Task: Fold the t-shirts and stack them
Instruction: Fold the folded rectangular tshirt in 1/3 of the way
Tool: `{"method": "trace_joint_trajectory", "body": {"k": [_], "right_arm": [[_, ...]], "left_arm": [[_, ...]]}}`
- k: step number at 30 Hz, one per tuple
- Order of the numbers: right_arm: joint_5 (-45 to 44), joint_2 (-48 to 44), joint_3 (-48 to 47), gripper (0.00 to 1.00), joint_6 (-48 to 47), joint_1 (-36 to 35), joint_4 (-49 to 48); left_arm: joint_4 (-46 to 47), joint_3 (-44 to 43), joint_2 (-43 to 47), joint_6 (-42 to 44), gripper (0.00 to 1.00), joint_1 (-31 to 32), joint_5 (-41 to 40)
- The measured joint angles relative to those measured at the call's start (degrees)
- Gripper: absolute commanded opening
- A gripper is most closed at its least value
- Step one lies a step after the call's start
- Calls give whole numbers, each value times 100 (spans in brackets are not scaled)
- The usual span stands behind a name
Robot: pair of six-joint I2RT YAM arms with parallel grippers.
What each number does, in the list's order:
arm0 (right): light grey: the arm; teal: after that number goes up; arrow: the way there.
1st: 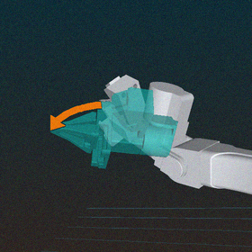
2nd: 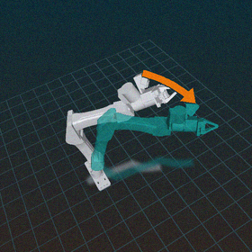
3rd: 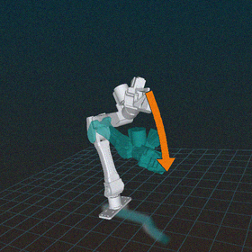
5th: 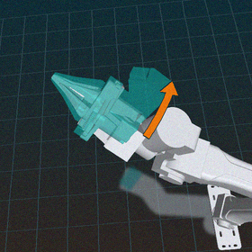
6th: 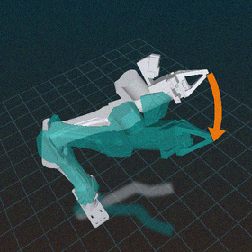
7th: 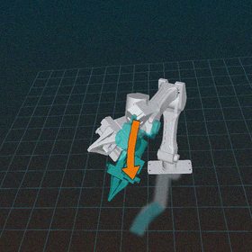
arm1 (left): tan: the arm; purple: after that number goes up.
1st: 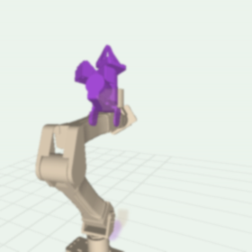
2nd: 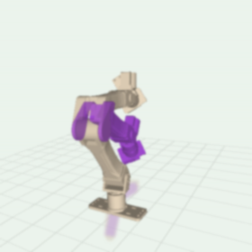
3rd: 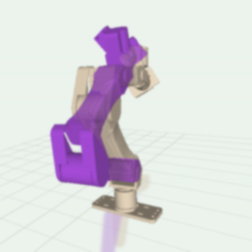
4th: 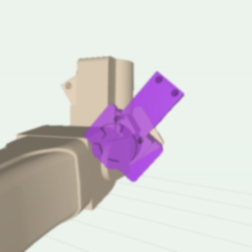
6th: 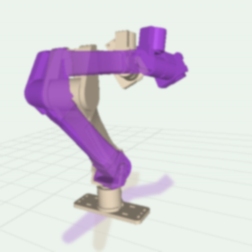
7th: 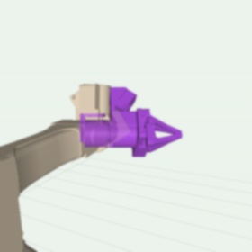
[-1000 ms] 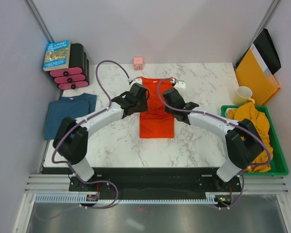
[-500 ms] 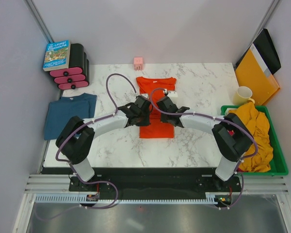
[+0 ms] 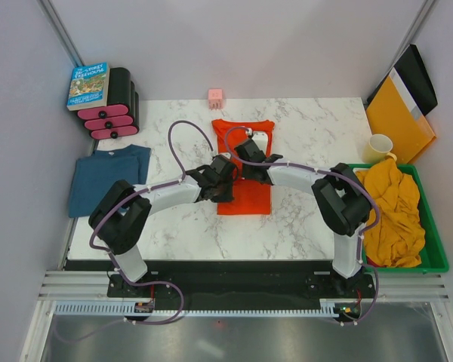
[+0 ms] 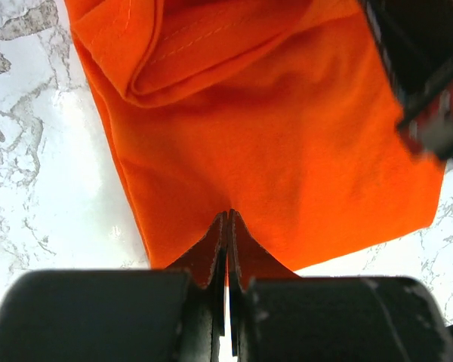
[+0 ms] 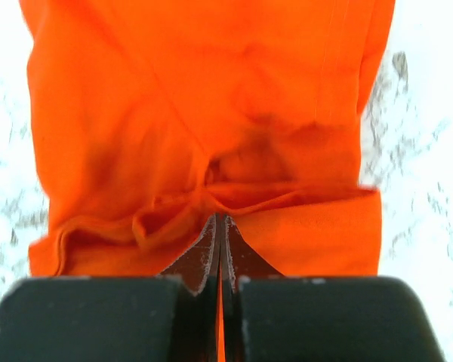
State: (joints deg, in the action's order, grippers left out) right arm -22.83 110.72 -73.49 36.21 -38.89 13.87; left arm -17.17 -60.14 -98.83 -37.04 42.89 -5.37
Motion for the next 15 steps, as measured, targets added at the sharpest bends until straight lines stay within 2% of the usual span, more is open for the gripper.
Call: {"method": "trace_joint_trajectory", "body": {"k": [9, 15], "right_arm": [[-142, 619, -815, 0, -13, 522, 68], [-136, 503, -951, 0, -157, 627, -81]], "left_arm": [[13, 68, -2, 0, 2, -2, -2], [9, 101, -2, 2, 3, 0, -55]]}}
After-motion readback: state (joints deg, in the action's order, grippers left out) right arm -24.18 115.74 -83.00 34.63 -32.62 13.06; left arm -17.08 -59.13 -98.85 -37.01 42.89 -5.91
